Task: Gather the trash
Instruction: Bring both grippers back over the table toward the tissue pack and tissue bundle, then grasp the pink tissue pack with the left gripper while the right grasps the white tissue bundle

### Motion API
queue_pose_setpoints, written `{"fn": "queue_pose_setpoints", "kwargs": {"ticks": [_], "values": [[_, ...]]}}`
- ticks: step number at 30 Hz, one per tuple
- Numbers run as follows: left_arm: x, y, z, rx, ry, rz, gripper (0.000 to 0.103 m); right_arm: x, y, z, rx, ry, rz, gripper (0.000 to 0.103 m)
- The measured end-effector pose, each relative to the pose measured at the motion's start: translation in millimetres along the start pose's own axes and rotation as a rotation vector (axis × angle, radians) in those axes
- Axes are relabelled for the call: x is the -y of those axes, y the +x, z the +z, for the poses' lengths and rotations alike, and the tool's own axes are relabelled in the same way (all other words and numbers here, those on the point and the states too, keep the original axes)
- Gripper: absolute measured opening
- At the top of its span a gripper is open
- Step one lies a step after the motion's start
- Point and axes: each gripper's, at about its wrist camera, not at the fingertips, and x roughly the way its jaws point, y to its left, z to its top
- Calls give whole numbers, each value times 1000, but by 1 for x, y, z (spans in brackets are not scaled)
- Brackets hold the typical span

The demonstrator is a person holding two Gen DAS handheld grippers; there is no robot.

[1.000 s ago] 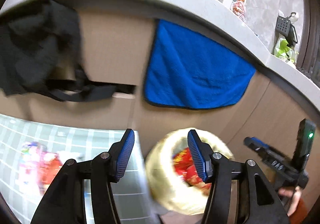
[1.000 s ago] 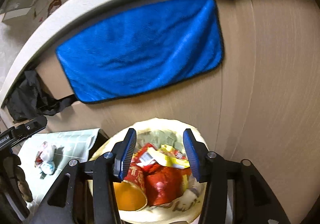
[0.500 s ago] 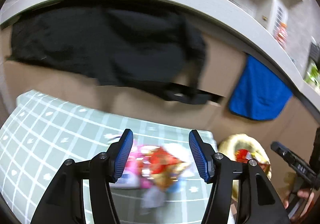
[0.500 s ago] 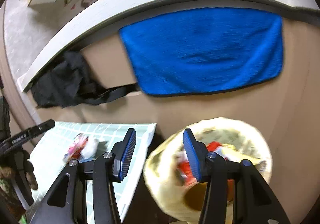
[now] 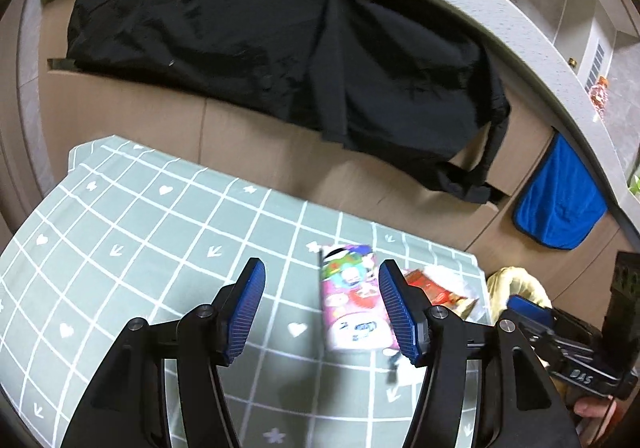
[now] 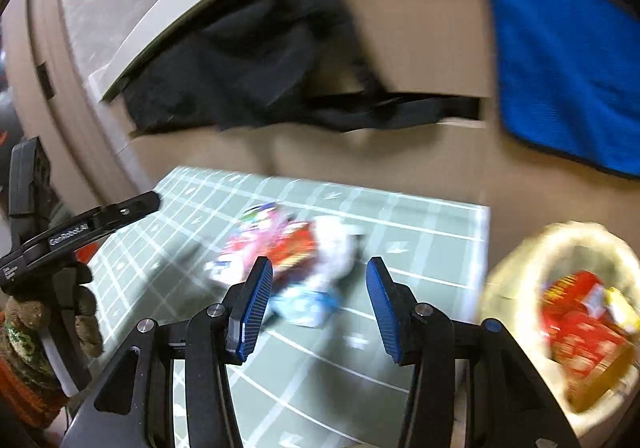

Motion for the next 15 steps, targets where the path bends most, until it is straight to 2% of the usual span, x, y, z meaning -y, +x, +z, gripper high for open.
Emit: {"fn": "queue_pose_setpoints", "kwargs": {"ticks": [4, 7, 9, 11, 12, 15], "values": [[-14, -5, 2, -8, -18, 3, 60, -25, 35, 11, -41, -78, -59, 45], [-17, -8, 0, -13, -4, -1, 60, -26, 60, 18, -68, -91, -116, 45], [-17, -8, -3, -21, 9, -6, 60, -20, 76, 17, -143, -62, -70, 44], [-15, -3, -5, -36, 18, -12, 61, -16, 87, 10, -228, -42, 6, 30], [-13, 1, -6, -47, 24, -16, 62, -15, 88, 5, -240, -52, 14, 17], [-3, 17, -9, -90, 51, -31, 62, -18, 70, -6, -211, -99, 17, 8]]}}
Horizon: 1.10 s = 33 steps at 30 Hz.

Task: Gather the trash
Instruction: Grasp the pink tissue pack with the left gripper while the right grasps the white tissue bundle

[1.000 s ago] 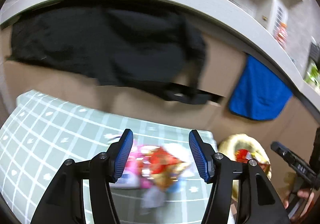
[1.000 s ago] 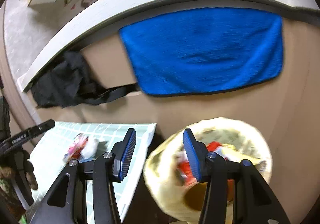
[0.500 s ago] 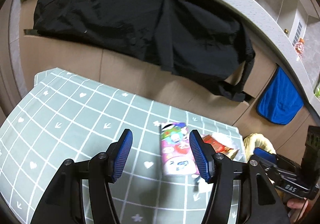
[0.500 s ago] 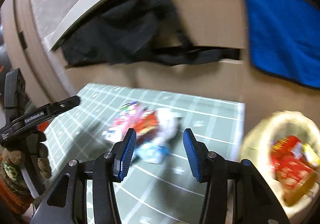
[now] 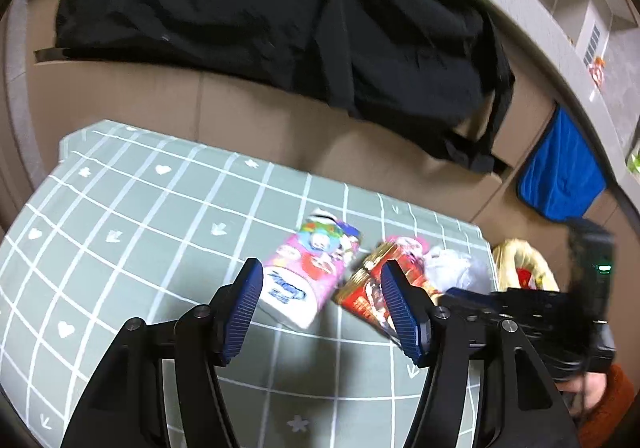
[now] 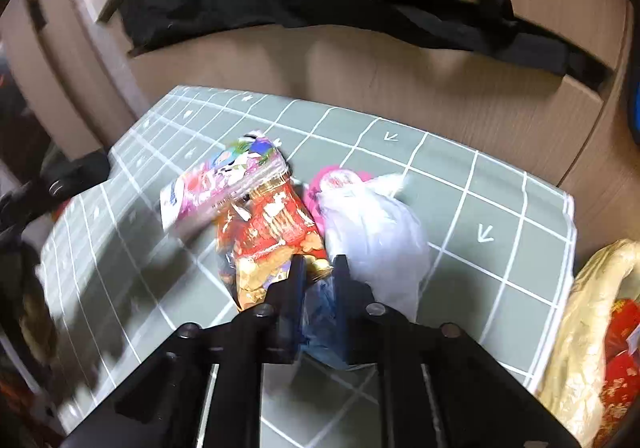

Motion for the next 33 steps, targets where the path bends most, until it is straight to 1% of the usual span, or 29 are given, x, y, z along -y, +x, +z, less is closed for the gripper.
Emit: {"fn": "queue_pose_setpoints", "kwargs": {"ticks": [1, 4, 6, 8, 9, 10, 11, 12, 15, 18, 19, 21, 22, 23, 24, 25, 26, 27, 30, 32, 33], "values": [[3, 5, 0, -8, 14, -5, 62, 2, -7, -3, 13, 10, 10, 5], [12, 23, 1, -21, 64, -5, 65, 16, -35, -7, 71, 59, 17, 5], [13, 35, 4, -26, 100, 17, 67, 22, -52, -8, 112, 73, 5, 5], [11, 49, 7, -54, 134, 43, 67, 30, -71, -9, 166, 84, -21, 7], [9, 54, 6, -69, 144, 55, 67, 33, -79, -9, 186, 89, -29, 13], [7, 59, 7, -83, 147, 64, 67, 36, -84, -10, 200, 93, -31, 27], [4, 65, 7, -104, 145, 75, 67, 38, -87, -10, 210, 97, -30, 36], [2, 70, 7, -114, 142, 77, 67, 42, -91, -13, 223, 105, -24, 48], [-2, 85, 7, -141, 131, 97, 67, 46, -84, -17, 213, 137, -19, 49], [-5, 91, 10, -132, 96, 103, 67, 48, -67, -23, 172, 170, 9, 49], [-6, 92, 11, -130, 82, 110, 66, 45, -62, -27, 157, 169, 13, 49], [-8, 98, 12, -172, 45, 105, 64, 35, -54, -32, 133, 147, 21, 49], [-8, 98, 13, -171, 42, 108, 64, 30, -51, -32, 122, 130, 27, 49], [-8, 100, 14, -183, 47, 119, 62, 24, -47, -32, 114, 112, 29, 49], [-8, 100, 15, -186, 46, 124, 56, 20, -45, -32, 110, 95, 27, 49], [-8, 99, 16, -184, 37, 121, 54, 15, -42, -31, 105, 77, 18, 49], [-10, 94, 16, -173, 20, 121, 48, 10, -40, -30, 101, 61, 7, 49], [-10, 90, 16, -161, 12, 125, 45, 7, -35, -28, 93, 47, -3, 49], [-6, 73, 15, -119, 22, 135, 45, -1, -19, -24, 65, 13, -57, 49], [-3, 64, 14, -98, 32, 140, 45, -2, -8, -22, 55, -9, -138, 49], [0, 57, 13, -87, 40, 144, 45, -1, -5, -21, 55, -9, -144, 52]]}}
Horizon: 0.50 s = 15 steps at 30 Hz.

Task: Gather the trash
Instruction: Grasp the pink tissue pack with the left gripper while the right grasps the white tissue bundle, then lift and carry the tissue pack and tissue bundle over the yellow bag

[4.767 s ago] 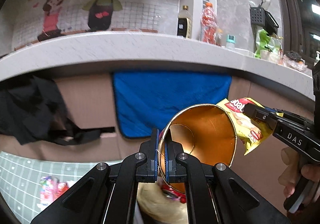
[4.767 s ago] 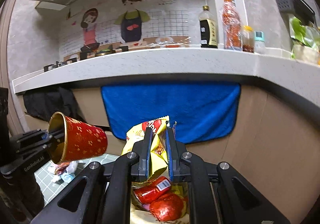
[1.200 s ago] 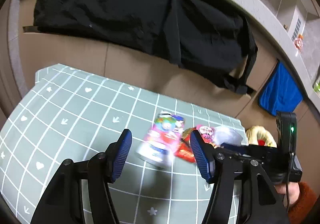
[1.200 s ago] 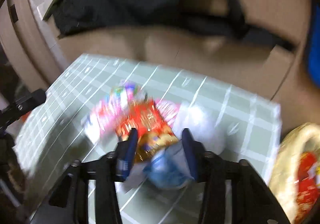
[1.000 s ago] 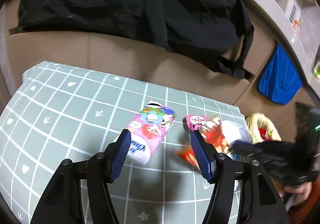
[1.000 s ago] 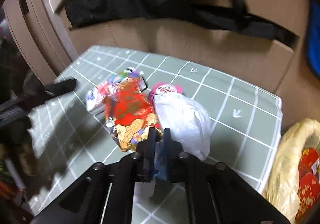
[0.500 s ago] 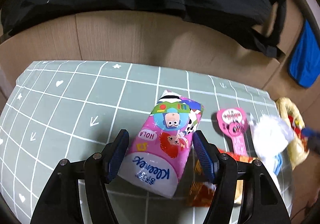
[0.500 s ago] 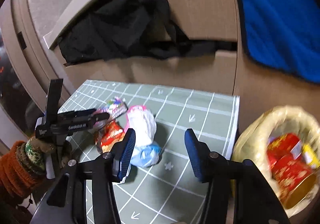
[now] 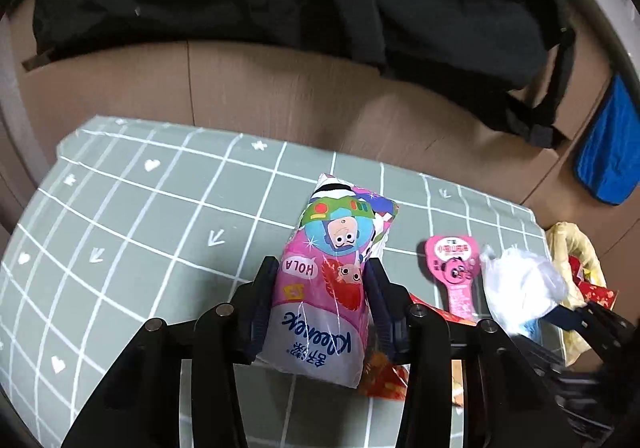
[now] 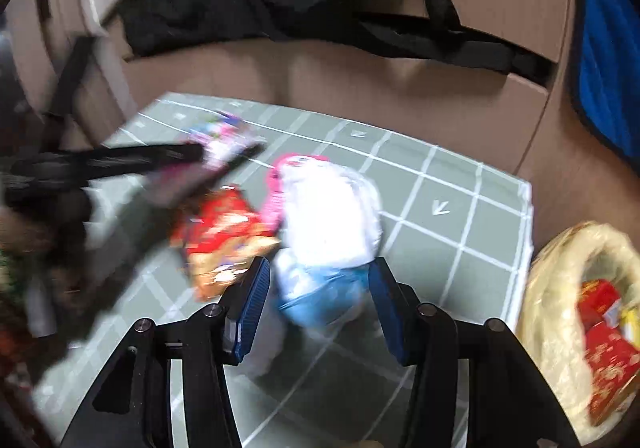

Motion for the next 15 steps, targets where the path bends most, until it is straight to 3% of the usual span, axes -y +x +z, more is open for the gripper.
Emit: {"fn": "queue_pose_setpoints", "kwargs": {"ticks": [5, 8, 15], "values": [[8, -23, -3, 51, 29, 4, 45, 13, 17, -1, -69, 103, 95, 55], [14, -34, -6, 78, 38, 1, 45, 13, 6, -5, -45, 112, 92, 48], [32, -51, -10, 111, 65, 6, 45, 24, -37, -3, 76, 111, 82, 45]]}}
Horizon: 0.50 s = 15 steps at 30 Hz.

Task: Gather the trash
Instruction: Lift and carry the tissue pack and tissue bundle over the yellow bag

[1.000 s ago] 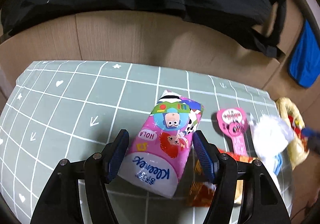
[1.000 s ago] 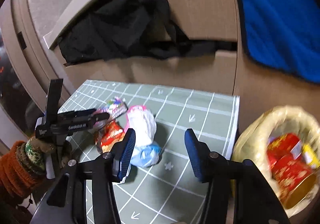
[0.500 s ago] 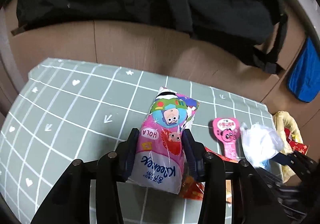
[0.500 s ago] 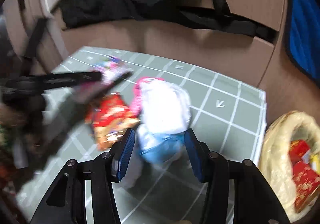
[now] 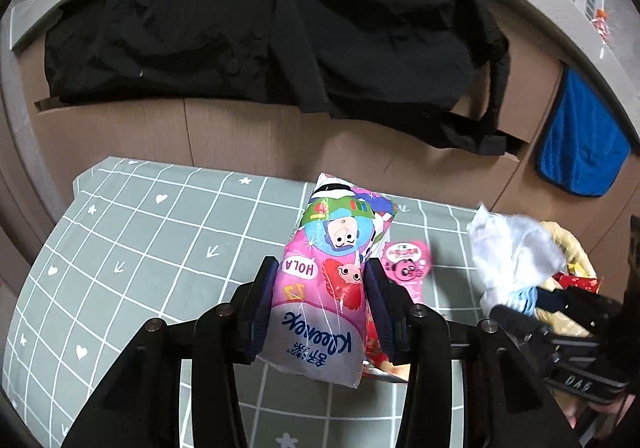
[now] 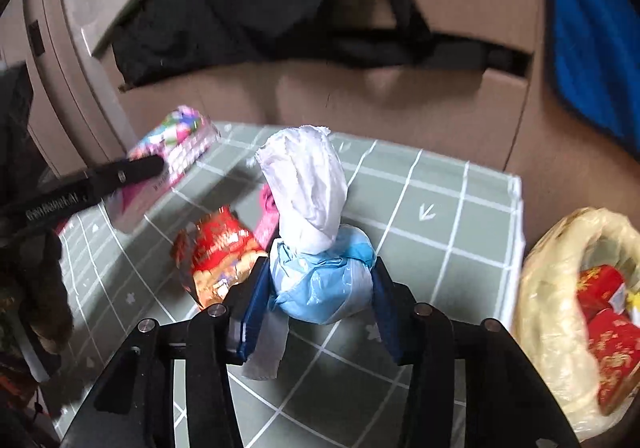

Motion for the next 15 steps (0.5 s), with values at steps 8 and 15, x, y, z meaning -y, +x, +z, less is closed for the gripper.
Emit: {"fn": "queue_pose_setpoints", "kwargs": {"ticks": [8, 15], "values": [[17, -17, -4, 23, 19, 0, 45, 5, -21, 5, 25, 22, -16, 45], [35, -54, 7, 144, 54, 11, 45, 9, -50, 16, 104, 21, -31, 45]]}}
